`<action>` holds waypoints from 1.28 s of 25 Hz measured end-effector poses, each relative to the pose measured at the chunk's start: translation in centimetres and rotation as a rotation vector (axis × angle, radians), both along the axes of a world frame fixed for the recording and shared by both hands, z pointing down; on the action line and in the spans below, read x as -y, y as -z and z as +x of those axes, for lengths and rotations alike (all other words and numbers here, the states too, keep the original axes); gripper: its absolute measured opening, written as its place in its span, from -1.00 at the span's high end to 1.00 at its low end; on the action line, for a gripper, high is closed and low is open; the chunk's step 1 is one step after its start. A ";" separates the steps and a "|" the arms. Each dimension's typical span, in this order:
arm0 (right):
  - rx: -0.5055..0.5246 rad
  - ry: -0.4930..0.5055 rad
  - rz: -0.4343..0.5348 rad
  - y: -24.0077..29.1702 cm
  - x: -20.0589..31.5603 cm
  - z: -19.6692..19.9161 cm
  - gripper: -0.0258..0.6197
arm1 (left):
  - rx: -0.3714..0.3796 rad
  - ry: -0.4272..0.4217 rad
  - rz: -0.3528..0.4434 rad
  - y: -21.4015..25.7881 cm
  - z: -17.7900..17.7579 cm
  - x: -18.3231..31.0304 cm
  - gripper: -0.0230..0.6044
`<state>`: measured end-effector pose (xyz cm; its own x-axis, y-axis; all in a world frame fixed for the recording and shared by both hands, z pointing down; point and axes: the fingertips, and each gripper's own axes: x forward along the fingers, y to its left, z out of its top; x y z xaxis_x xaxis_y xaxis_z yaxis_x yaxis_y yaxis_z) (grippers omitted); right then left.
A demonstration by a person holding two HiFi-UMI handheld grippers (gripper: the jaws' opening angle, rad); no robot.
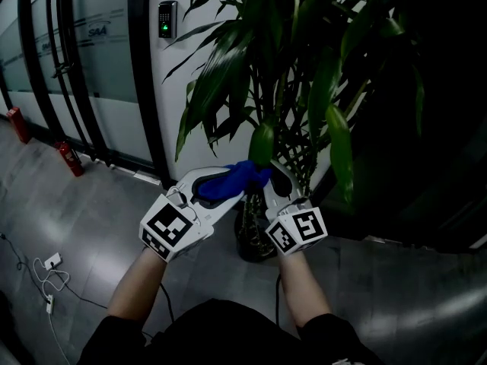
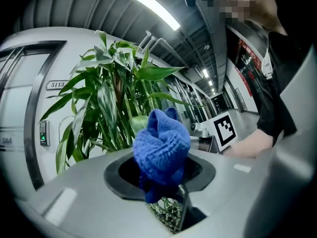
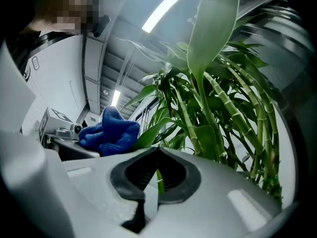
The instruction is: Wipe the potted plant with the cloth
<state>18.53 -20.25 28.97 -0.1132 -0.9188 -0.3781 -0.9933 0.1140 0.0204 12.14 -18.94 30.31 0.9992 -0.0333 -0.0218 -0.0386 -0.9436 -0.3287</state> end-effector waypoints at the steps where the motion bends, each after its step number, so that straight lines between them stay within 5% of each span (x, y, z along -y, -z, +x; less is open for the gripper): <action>1: 0.003 -0.001 -0.003 -0.2 0.0 0.0 0.91 | -0.001 -0.002 -0.023 -0.3 0.0 0.1 0.44; 22: -0.003 -0.068 -0.121 -5.3 -1.8 0.1 0.91 | 0.026 0.015 -0.336 -9.4 -2.9 1.5 0.44; 32: -0.015 -0.128 -0.199 -8.0 -3.7 -1.0 0.91 | -0.182 -0.023 -0.419 -9.3 -6.2 2.1 0.44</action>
<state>17.57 -16.58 37.01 0.0050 -0.9823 -0.1870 -0.9996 -0.0099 0.0254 5.95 -21.02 39.58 0.9809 -0.0545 -0.1867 -0.0377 -0.9950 0.0923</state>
